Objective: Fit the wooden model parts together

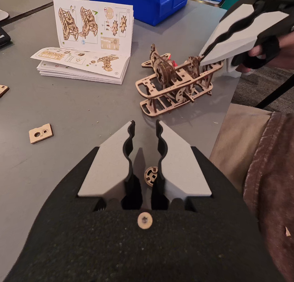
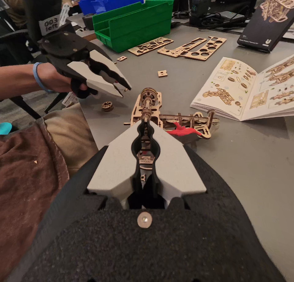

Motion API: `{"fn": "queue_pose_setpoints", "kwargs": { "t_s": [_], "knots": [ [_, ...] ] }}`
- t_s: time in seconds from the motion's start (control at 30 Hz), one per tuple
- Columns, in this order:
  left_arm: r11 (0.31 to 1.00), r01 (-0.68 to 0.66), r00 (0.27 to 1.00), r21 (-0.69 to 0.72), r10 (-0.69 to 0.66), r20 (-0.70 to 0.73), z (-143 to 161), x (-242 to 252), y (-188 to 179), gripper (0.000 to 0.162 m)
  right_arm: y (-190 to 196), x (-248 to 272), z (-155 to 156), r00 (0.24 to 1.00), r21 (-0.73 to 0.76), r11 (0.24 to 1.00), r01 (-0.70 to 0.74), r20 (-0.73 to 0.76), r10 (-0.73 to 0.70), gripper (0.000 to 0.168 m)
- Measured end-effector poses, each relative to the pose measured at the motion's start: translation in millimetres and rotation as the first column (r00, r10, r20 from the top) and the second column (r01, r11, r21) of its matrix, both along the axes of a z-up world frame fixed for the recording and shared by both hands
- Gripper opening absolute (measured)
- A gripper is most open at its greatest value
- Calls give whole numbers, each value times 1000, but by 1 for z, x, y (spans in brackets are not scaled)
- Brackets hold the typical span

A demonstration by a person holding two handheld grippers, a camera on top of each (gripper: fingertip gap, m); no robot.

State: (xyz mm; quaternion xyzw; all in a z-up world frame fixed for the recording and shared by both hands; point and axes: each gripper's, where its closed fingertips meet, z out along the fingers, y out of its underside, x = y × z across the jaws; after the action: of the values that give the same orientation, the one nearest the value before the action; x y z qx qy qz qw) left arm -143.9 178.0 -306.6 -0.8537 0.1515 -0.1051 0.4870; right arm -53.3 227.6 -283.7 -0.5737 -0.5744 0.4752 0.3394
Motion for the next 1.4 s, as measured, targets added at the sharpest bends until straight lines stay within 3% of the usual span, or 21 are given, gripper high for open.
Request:
{"fn": "queue_pose_setpoints", "kwargs": {
  "t_s": [0.03, 0.2, 0.57, 1.27, 1.4],
  "knots": [
    [1000, 1, 1000, 2, -1, -4, 0, 0, 0, 23, 4, 1, -1, 1000, -10, 1000, 17, 4, -17, 2],
    [1000, -4, 1000, 0, 4, -6, -1, -2, 0, 23, 17, 6, -6, 997, -95, 992, 80, 23, -78, 1],
    [1000, -1, 999, -14, 1, -42, -6, -2, 0, 23, 11, 1, -16, 994, -12, 997, 78, 76, -77, 2],
    [1000, 0, 998, -31, -2, -65, -10, -4, -2, 23, 19, 6, -8, 993, -99, 989, 109, 65, -103, 12],
    [1000, 11, 999, -21, -12, -45, 0, -7, -6, 23, 19, 6, -8, 992, -101, 989, 109, 66, -103, 12]
  ]
}}
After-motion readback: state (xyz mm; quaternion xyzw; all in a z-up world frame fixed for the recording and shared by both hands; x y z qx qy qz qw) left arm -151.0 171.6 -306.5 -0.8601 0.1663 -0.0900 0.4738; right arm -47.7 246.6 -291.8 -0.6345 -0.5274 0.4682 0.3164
